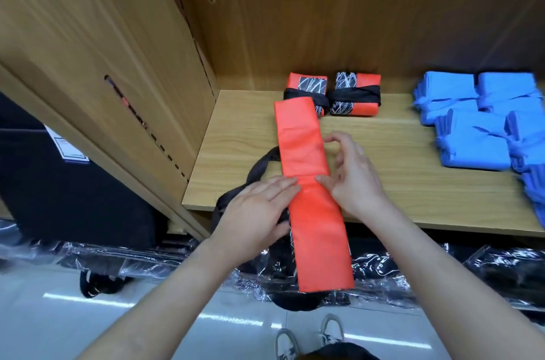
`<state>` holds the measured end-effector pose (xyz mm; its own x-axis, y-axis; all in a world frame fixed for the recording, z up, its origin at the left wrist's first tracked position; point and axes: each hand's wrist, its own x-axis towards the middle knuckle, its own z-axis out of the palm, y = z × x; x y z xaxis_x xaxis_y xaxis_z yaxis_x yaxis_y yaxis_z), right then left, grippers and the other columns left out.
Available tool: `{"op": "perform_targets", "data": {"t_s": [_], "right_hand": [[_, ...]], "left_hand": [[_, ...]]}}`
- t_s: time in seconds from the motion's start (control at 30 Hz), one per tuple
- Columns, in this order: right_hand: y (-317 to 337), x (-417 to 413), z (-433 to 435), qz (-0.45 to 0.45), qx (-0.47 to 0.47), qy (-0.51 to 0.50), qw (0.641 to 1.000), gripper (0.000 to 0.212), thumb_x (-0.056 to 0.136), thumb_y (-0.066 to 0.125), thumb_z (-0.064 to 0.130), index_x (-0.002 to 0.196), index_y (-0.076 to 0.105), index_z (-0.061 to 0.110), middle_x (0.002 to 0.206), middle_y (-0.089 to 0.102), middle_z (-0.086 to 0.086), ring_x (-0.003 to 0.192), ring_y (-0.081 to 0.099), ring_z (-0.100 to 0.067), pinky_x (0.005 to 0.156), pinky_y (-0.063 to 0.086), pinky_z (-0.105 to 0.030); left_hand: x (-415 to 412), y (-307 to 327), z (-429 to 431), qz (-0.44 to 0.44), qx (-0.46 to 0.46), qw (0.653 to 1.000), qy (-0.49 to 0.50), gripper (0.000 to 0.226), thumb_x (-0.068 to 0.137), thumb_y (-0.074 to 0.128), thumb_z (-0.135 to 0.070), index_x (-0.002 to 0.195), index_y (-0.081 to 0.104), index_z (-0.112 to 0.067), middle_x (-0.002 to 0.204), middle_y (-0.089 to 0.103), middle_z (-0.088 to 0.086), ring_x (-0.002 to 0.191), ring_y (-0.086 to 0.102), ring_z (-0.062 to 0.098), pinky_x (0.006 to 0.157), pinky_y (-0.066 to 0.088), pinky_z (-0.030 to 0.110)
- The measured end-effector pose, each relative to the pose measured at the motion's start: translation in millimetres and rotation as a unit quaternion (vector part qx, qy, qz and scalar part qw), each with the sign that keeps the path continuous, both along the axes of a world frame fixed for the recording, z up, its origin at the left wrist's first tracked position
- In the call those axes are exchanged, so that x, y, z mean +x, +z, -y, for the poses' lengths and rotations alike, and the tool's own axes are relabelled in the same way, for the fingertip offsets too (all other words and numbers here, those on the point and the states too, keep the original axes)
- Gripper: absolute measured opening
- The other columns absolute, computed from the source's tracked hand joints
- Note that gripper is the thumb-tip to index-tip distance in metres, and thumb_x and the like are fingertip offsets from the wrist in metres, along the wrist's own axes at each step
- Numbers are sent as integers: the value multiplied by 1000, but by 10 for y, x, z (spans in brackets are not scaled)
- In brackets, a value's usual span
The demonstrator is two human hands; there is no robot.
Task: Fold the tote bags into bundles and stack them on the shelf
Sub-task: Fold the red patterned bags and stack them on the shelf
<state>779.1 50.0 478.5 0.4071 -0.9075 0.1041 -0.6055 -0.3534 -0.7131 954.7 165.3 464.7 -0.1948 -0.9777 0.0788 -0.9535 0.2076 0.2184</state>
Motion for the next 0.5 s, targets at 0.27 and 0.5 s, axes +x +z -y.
{"op": "perform_targets", "data": {"t_s": [0.27,0.5], "right_hand": [[74,-168,55,17,157,150,976,16,85,53,28,90,68,29,104,64,7,104,57,-12,94,39,-23],[62,35,-127,-30,32,17,999,38,92,62,36,130,58,28,79,66,14,85,63,-11,74,45,-25]], "left_hand": [[-43,323,310,-215,15,945,247,33,97,50,-43,85,57,-13,73,61,0,71,58,24,62,42,35],[-99,293,250,-216,47,934,280,26,91,62,-43,93,68,-18,80,68,-4,81,61,23,64,39,31]]}}
